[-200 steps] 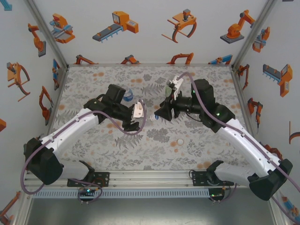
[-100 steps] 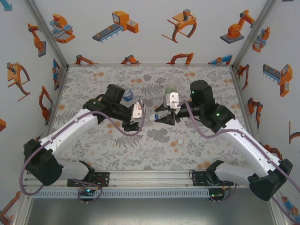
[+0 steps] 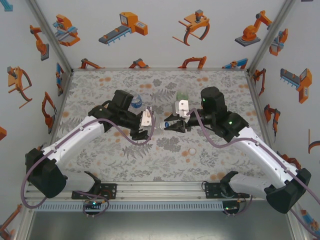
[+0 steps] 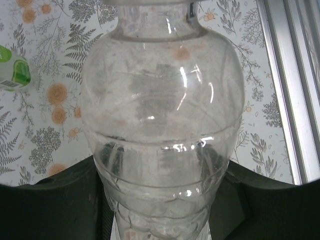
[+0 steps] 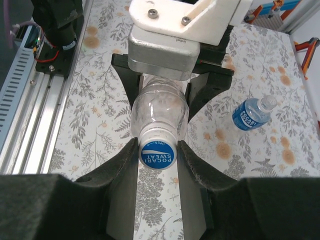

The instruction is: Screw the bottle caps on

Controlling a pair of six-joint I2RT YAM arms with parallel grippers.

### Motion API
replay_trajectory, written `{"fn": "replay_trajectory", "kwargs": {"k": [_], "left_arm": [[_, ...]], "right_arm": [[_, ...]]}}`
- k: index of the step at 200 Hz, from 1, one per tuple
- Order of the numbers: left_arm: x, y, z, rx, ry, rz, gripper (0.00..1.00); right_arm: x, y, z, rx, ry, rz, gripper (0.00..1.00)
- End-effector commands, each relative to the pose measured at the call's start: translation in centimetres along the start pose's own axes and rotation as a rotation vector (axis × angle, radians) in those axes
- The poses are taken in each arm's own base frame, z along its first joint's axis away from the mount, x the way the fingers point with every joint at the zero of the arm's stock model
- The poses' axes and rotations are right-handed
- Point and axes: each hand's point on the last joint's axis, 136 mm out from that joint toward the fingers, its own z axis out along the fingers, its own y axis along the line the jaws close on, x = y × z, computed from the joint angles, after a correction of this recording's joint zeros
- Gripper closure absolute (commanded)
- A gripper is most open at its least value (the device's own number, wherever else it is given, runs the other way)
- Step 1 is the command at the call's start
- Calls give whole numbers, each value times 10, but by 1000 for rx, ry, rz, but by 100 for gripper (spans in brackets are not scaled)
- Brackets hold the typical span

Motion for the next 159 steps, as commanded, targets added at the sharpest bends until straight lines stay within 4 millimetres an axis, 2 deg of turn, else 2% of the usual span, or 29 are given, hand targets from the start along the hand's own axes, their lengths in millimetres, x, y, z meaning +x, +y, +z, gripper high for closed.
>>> {"fn": "replay_trajectory", "kwargs": {"k": [1, 16, 37, 50, 77, 93, 105, 124, 152, 159], "left_arm": [[-14, -3, -4, 10, -48, 41, 100], [-13, -3, -3, 13, -46, 37, 100], [-12, -2, -2, 13, -43, 34, 100], [-11, -1, -1, 12, -39, 31, 100], [-9, 0, 0, 14, -35, 23, 100], [-9, 1, 1, 16, -34, 19, 100], [-8, 1, 2, 18, -33, 16, 100], [-8, 2, 2, 19, -32, 16, 100], [-8, 2, 3, 20, -31, 11, 100], [-8, 1, 2, 20, -32, 11, 100]], "right_arm": [[10, -12, 2, 83, 28, 183, 91], [14, -32, 1, 192, 19, 393, 100], [27, -59, -6, 380, -7, 753, 100], [44, -71, -13, 500, -15, 1000, 100], [72, -71, -16, 609, -42, 1452, 100], [80, -69, -13, 621, -70, 1624, 100], [80, -70, -11, 612, -96, 1679, 100], [72, -75, -17, 640, -112, 1667, 100], [52, -85, -26, 644, -108, 1492, 100], [45, -86, -27, 632, -97, 1417, 91]]}}
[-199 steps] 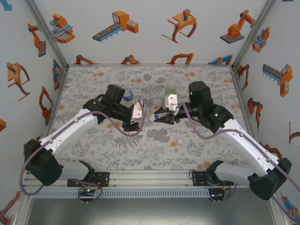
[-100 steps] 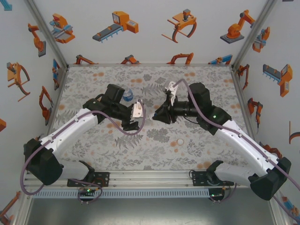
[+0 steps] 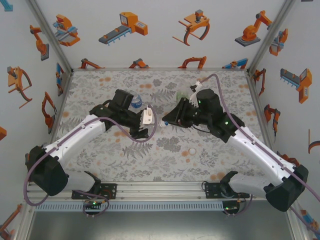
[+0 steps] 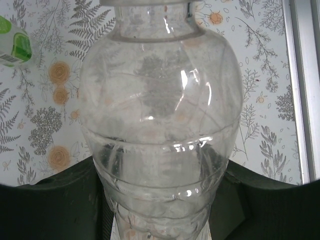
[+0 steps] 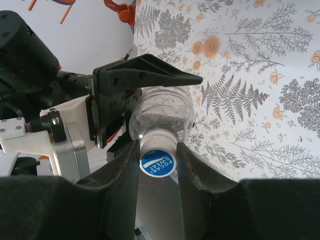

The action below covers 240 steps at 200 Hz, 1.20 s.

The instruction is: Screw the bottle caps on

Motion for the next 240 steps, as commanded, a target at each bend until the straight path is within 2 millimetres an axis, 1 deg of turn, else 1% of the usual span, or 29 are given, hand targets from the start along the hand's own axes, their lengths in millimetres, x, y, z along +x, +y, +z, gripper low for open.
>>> {"fn": "replay_trajectory", "kwargs": {"k": [1, 11, 16, 36, 55, 65, 76, 93, 118, 128, 145, 179, 217, 240], "left_arm": [[-24, -11, -2, 57, -90, 48, 100], [-25, -11, -3, 55, -92, 51, 100], [-24, -11, -3, 56, -92, 49, 100], [-25, -12, -3, 59, -96, 50, 100], [-27, -13, -3, 65, -104, 53, 100], [-27, -14, -4, 64, -105, 53, 100], [-27, -15, -4, 66, -107, 56, 100], [-28, -15, -4, 67, -110, 61, 100], [-28, -16, -3, 75, -114, 58, 100], [-28, -16, -3, 77, -115, 57, 100], [-27, -17, -3, 79, -113, 54, 100], [-27, -16, -3, 79, -113, 55, 100], [-28, -17, -3, 78, -114, 57, 100], [-28, -17, -3, 78, -114, 58, 100]], "right_arm": [[-27, 18, -11, -7, -104, -123, 89], [-29, 24, -13, -16, -106, -233, 72], [-29, 29, -15, -27, -107, -293, 66], [-27, 48, -23, -82, -103, -566, 55], [-13, 67, -31, -180, -72, -852, 52], [-1, 75, -35, -253, -47, -998, 51], [16, 80, -41, -344, -22, -1168, 47], [39, 79, -48, -456, 1, -1396, 45], [54, 72, -49, -530, 9, -1593, 45], [59, 70, -48, -554, 19, -1637, 47], [61, 68, -44, -570, 28, -1648, 50], [65, 63, -38, -591, 55, -1633, 55], [69, 56, -34, -590, 74, -1622, 56], [69, 53, -32, -580, 81, -1619, 61]]}}
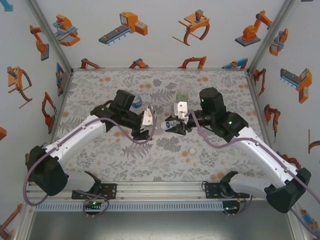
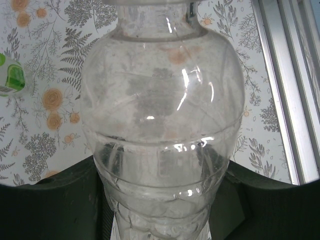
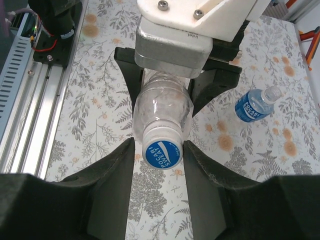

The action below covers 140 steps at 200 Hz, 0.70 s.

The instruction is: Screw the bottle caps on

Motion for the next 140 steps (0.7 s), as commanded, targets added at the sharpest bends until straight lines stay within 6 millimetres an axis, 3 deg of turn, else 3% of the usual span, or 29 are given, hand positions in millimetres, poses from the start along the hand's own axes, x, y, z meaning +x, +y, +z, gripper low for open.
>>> {"fn": "replay_trajectory", "kwargs": {"k": [1, 38, 63, 68, 106, 140], "left_arm": [[-12, -5, -4, 19, -37, 31, 100], [-13, -5, -5, 18, -38, 37, 100], [-13, -5, -6, 16, -38, 38, 100], [-13, -5, -6, 15, -37, 37, 100], [-10, -3, -5, 6, -25, 37, 100], [-10, -3, -3, 13, -25, 27, 100]], "right_arm": [[-1, 4, 1, -24, -13, -27, 61], [1, 2, 1, -13, -1, -13, 80], [5, -6, 0, 38, 28, 144, 96], [6, -12, 0, 67, 30, 213, 100], [36, -53, -9, 382, 7, 917, 100], [61, -62, -12, 516, -82, 1468, 100]]}}
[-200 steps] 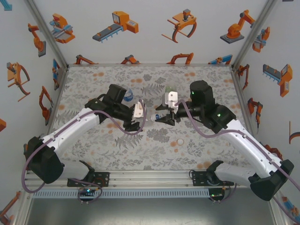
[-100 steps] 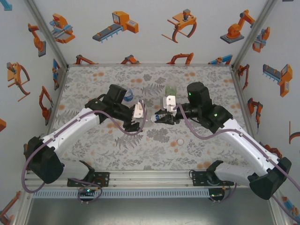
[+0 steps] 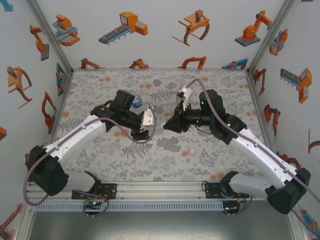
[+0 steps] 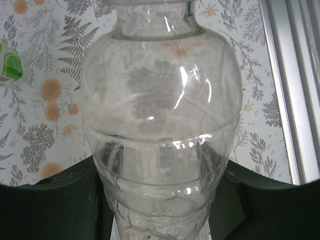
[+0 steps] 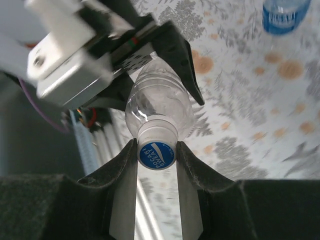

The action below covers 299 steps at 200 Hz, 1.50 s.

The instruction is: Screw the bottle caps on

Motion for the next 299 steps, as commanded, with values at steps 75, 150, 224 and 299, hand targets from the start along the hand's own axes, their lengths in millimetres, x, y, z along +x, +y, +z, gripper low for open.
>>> {"fn": "replay_trajectory", "kwargs": {"k": [75, 150, 224, 299], "left_arm": [[-16, -2, -3, 24, -55, 33, 100], [-16, -5, -3, 32, -63, 47, 100], [-19, -8, -3, 46, -81, 51, 100], [-20, -9, -4, 46, -83, 50, 100]], "right_arm": [[2, -47, 1, 231, -89, 865, 100], [-41, 3, -25, 93, -90, -132, 50], [0, 63, -33, -295, -56, -899, 48], [13, 55, -19, -326, -34, -918, 57]]}}
